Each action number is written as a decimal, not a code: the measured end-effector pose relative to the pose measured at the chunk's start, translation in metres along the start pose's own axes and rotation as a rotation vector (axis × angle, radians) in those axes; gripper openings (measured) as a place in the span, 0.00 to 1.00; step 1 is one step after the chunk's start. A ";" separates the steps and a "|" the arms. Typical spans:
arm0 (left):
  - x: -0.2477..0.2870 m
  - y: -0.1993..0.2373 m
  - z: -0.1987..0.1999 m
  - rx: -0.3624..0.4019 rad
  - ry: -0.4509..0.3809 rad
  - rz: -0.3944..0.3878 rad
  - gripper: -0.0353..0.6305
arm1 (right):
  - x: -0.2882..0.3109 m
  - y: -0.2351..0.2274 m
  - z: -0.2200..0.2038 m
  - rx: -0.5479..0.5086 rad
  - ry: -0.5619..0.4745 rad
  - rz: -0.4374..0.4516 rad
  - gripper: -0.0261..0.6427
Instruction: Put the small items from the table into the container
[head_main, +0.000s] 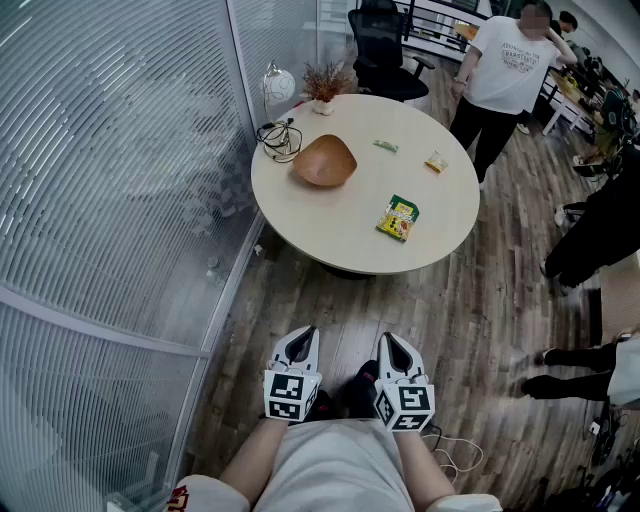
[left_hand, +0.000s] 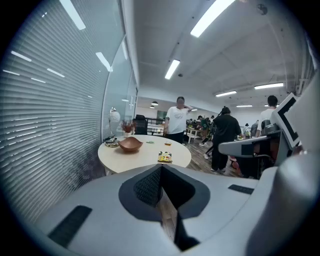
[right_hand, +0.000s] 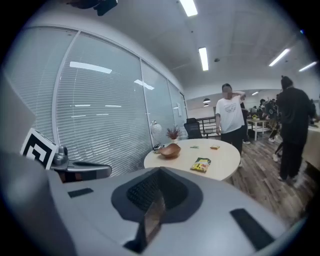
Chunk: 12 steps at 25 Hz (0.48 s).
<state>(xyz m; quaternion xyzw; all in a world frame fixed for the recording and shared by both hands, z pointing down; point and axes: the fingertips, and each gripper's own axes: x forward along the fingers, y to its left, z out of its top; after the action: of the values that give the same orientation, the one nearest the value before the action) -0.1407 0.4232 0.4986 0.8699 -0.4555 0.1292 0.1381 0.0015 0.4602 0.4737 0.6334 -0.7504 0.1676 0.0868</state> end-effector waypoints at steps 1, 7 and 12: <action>-0.001 0.000 0.000 0.001 -0.002 -0.002 0.04 | -0.001 0.001 -0.001 0.000 0.001 -0.001 0.06; -0.002 0.002 0.004 0.009 -0.013 -0.006 0.04 | 0.001 0.007 -0.001 0.004 -0.006 0.005 0.06; 0.006 0.006 0.015 0.022 -0.024 -0.006 0.04 | 0.004 0.005 0.011 0.035 -0.063 0.025 0.06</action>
<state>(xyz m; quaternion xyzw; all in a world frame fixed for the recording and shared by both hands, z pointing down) -0.1413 0.4104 0.4878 0.8742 -0.4531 0.1233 0.1236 -0.0033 0.4531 0.4644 0.6304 -0.7575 0.1617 0.0502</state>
